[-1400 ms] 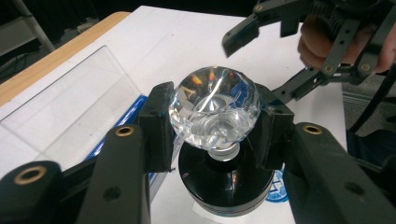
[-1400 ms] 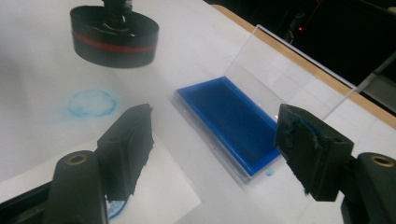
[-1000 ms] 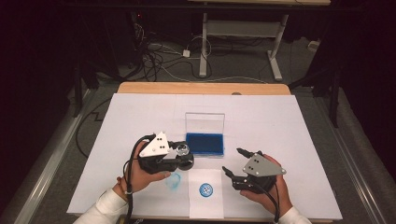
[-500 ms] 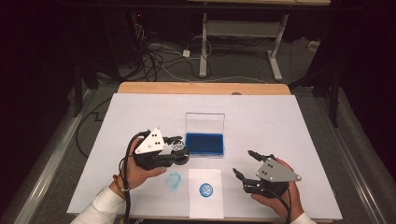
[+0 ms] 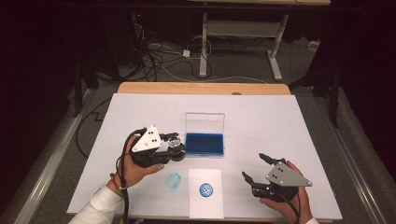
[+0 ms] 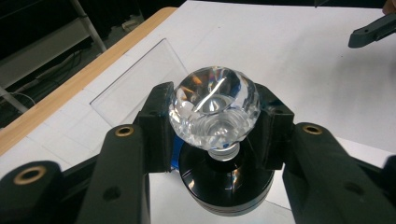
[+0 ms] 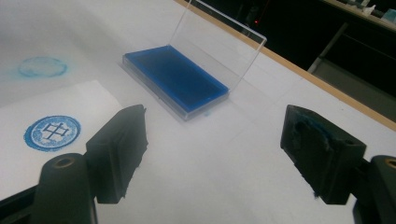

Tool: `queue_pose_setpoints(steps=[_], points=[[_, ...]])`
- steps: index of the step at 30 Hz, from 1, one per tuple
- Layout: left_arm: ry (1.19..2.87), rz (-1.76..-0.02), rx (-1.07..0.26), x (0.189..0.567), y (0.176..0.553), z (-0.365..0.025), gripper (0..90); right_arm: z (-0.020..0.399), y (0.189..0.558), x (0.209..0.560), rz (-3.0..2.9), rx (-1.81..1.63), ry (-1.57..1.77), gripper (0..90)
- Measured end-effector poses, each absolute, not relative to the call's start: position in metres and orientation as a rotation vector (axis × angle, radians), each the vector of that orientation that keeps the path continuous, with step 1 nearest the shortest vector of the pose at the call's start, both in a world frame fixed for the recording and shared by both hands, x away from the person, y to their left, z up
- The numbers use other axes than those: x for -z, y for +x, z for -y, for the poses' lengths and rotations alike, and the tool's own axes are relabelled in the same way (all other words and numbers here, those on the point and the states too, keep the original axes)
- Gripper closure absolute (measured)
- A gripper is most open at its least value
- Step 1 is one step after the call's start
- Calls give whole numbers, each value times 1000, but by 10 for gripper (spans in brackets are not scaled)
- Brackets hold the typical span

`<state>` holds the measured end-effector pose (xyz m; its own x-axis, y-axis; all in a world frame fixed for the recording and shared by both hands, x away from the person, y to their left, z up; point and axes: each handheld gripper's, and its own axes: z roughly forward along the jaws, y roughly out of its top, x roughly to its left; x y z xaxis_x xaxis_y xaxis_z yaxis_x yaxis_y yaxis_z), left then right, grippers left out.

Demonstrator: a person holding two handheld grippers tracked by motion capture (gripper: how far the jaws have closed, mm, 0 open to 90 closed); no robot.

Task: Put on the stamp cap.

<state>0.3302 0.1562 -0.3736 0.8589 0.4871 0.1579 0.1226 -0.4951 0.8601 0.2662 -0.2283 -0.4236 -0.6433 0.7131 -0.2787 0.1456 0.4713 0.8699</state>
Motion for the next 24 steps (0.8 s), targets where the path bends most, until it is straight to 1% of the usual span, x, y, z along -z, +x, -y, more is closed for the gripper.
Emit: queue_pose_setpoints(steps=[11,24], points=[[2061,-454,-493,372,334,-160,548,237,264,428,-2071,-1141,755,192],[2050,-483,-506,372,343,-169,548,237,267,429,-2072,-1118,763,199]])
